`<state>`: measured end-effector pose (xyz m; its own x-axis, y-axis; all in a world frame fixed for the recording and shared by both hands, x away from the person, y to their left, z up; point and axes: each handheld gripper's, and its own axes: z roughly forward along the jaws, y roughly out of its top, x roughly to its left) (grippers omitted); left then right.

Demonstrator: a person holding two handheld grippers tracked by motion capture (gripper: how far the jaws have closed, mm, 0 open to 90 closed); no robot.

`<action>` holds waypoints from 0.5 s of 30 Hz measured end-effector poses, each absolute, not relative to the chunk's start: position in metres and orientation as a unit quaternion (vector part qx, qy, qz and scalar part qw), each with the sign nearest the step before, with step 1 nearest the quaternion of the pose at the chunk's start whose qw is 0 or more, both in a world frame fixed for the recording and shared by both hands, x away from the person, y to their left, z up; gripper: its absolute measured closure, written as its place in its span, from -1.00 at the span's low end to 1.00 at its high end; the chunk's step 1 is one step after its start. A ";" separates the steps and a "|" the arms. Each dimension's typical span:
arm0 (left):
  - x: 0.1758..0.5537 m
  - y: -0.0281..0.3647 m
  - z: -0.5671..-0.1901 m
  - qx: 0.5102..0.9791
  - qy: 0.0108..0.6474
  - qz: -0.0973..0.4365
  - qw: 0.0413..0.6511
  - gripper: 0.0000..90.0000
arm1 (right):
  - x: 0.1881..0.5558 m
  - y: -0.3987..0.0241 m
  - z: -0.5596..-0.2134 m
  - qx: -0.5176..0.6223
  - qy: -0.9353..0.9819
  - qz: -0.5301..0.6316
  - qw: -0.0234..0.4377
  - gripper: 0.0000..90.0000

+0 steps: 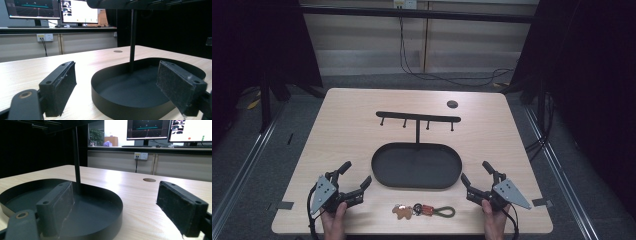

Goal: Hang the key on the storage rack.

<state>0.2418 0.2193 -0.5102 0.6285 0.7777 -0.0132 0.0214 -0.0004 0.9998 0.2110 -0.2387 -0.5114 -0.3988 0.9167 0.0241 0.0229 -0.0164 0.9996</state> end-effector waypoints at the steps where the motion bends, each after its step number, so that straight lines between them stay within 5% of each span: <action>1: 0.242 0.219 -0.510 0.641 0.311 0.298 0.635 -0.65 | 0.211 -0.239 -0.511 0.397 0.591 0.592 0.378 -0.71; 15: 0.242 0.218 -0.510 0.637 0.320 0.307 0.630 -0.65 | 0.216 -0.236 -0.509 0.430 0.594 0.564 0.379 -0.60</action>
